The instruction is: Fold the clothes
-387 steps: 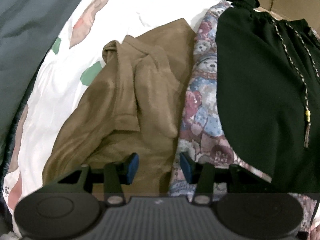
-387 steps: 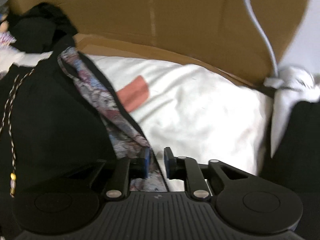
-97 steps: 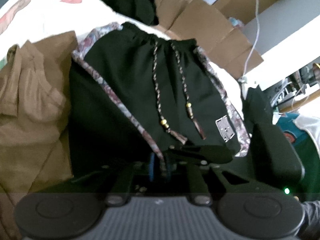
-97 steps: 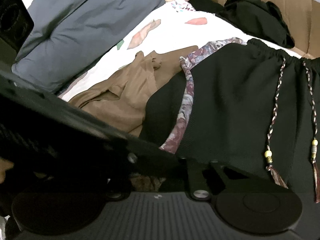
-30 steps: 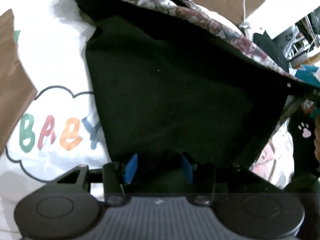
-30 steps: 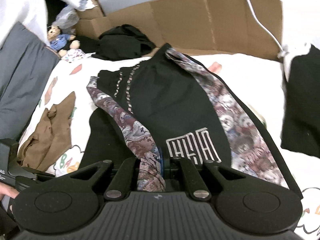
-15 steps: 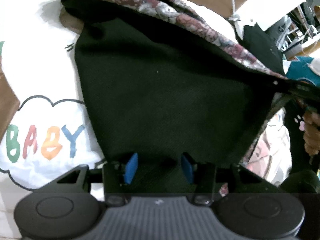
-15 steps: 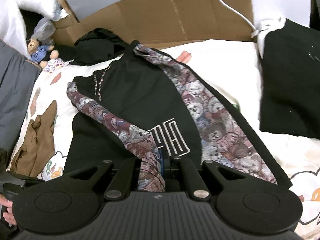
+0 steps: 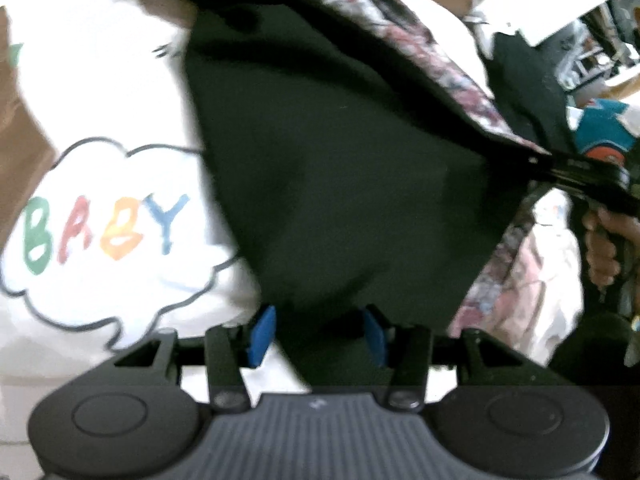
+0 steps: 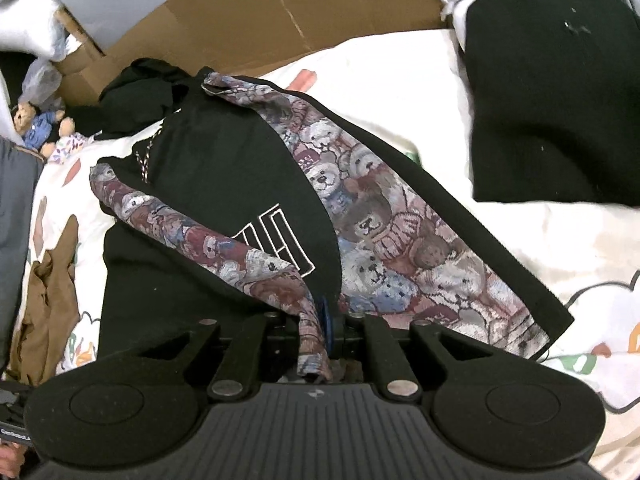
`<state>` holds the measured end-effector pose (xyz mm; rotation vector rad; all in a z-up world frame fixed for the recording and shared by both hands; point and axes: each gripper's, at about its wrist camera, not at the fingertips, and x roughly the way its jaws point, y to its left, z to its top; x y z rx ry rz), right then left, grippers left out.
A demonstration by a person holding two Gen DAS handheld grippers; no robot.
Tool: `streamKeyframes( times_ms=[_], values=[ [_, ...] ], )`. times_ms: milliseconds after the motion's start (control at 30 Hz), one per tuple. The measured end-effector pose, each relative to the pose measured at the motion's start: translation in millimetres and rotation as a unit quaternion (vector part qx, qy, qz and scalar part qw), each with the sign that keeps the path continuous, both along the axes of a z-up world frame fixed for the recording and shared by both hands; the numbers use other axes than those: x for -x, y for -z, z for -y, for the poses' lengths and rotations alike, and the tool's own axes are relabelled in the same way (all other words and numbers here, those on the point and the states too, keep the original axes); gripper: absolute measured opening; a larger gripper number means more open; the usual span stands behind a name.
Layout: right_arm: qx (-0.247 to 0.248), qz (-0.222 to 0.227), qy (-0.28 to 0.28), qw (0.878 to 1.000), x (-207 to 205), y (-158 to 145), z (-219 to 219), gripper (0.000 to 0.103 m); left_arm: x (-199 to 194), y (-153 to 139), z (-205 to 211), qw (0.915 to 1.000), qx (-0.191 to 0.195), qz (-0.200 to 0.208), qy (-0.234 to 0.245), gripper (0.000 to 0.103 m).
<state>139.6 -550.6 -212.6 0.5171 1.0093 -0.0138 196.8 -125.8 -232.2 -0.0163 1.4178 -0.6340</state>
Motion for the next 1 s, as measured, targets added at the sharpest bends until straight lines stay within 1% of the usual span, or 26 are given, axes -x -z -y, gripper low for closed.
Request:
streamKeyframes(
  times_ms=[67, 133, 267, 500, 633, 667, 733, 767, 800, 867, 933, 1000],
  values=[
    [0.002, -0.001, 0.0, 1.0, 0, 0, -1, 0.011, -3, -2, -4, 1.0, 0.004, -0.004, -0.008, 0.053],
    [0.005, 0.0, 0.0, 1.0, 1, 0, 0, 0.013, -3, 3, -2, 0.9998, 0.007, -0.009, -0.013, 0.054],
    [0.009, -0.001, 0.001, 1.0, 3, -1, 2, 0.017, -6, 16, -6, 0.9987, 0.019, -0.04, -0.026, 0.055],
    [0.02, 0.002, -0.006, 1.0, 5, -6, 1, 0.018, -2, 21, 7, 0.9983, 0.023, -0.044, -0.03, 0.055],
    [0.018, 0.002, -0.009, 1.0, 3, -5, 0, 0.018, 0, 20, 2, 0.9977, 0.029, -0.051, -0.034, 0.053],
    [0.018, 0.002, -0.009, 1.0, 3, -4, 0, 0.018, 0, 21, 2, 0.9975, 0.031, -0.052, -0.037, 0.049],
    [0.021, 0.002, -0.012, 1.0, 2, -3, -1, 0.013, 0, 21, 2, 0.9973, 0.031, -0.054, -0.038, 0.041],
    [0.022, 0.004, -0.013, 1.0, 3, -3, -1, 0.008, 1, 21, 3, 0.9974, 0.026, -0.057, -0.036, 0.031],
    [0.024, 0.006, -0.013, 1.0, 3, -3, -1, 0.007, 1, 20, 3, 0.9974, 0.024, -0.059, -0.034, 0.018],
    [0.026, 0.013, -0.018, 0.999, 5, -8, 0, 0.006, 0, 13, 5, 0.997, 0.032, -0.064, -0.03, 0.004],
    [0.028, 0.019, -0.018, 0.999, 7, -13, 2, 0.006, -1, 7, 8, 0.9963, 0.044, -0.069, -0.027, 0.003],
    [0.027, 0.024, -0.014, 0.999, 10, -17, 5, 0.006, -2, -5, 12, 0.9948, 0.067, -0.074, -0.021, 0.003]
  ],
)
